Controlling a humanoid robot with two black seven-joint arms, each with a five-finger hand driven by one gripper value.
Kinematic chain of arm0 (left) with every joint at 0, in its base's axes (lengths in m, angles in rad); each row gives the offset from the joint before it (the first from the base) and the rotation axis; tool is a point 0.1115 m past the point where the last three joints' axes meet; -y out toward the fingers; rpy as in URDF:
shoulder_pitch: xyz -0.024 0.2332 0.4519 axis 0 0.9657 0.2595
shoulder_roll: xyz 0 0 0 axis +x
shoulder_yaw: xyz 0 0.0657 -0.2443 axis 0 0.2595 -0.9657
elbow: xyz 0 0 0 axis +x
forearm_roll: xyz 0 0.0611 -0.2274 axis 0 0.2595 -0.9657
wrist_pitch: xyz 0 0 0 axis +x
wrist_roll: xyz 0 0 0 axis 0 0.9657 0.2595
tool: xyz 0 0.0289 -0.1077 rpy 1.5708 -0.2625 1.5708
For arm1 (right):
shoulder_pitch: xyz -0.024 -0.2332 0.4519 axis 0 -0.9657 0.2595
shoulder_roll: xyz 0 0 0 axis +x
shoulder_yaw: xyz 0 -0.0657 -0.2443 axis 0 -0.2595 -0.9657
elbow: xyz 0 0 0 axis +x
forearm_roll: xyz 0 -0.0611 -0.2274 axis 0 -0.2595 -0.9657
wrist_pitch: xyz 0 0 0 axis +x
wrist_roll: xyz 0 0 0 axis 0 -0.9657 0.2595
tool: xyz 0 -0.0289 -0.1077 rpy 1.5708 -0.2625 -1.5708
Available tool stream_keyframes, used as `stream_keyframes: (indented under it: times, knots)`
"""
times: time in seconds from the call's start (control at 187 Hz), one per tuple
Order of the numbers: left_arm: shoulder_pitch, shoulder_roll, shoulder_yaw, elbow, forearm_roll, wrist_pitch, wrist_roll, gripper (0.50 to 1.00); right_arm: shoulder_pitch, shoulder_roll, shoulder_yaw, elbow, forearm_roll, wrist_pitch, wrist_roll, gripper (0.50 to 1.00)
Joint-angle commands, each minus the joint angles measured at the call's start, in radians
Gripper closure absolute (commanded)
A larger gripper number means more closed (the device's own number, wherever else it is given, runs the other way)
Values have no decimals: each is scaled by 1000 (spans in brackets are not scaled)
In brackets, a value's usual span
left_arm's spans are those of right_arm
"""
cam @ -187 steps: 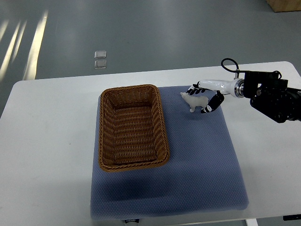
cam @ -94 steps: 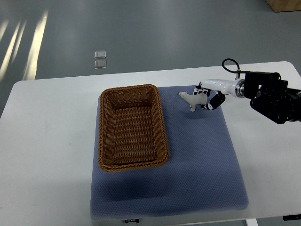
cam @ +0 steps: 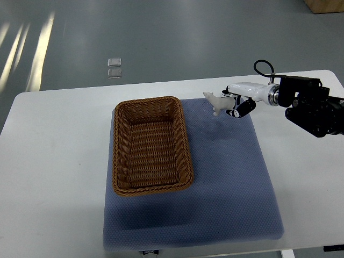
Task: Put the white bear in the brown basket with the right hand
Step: 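Carry the bear with the right hand over the brown wicker basket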
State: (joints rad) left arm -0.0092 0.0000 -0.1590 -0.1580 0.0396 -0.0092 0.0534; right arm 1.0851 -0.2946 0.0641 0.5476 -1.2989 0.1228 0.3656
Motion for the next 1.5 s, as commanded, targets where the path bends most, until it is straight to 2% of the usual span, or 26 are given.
stream_keyframes:
  times: [0.0,0.459,0.593,0.881,1.095,1.196,1.415,1.495]
  knots:
    - [0,0,-1,0,-1,0,0,500,36,-1,0,14,4,0,4,1000]
    - [0,0,-4,2,-1,0,0,500,194,2,-9,215,-5,9,4,1000]
    - [0,0,-5,2,-1,0,0,500,225,49,-18,259,-13,12,4,1000]
    - [0,0,-8,2,-3,0,-1,500,226,156,-93,259,-36,8,4,1000]
    - [0,0,-8,2,-1,0,-1,500,213,163,-138,233,-40,3,4,1000]
    - [0,0,-7,0,-1,0,-1,500,207,163,-139,230,-40,3,3,957]
    - [0,0,-5,-2,-1,0,-1,500,205,163,-138,219,-40,1,3,765]
    - [0,0,-5,-2,-1,0,-1,500,203,163,-138,219,-40,1,3,746]
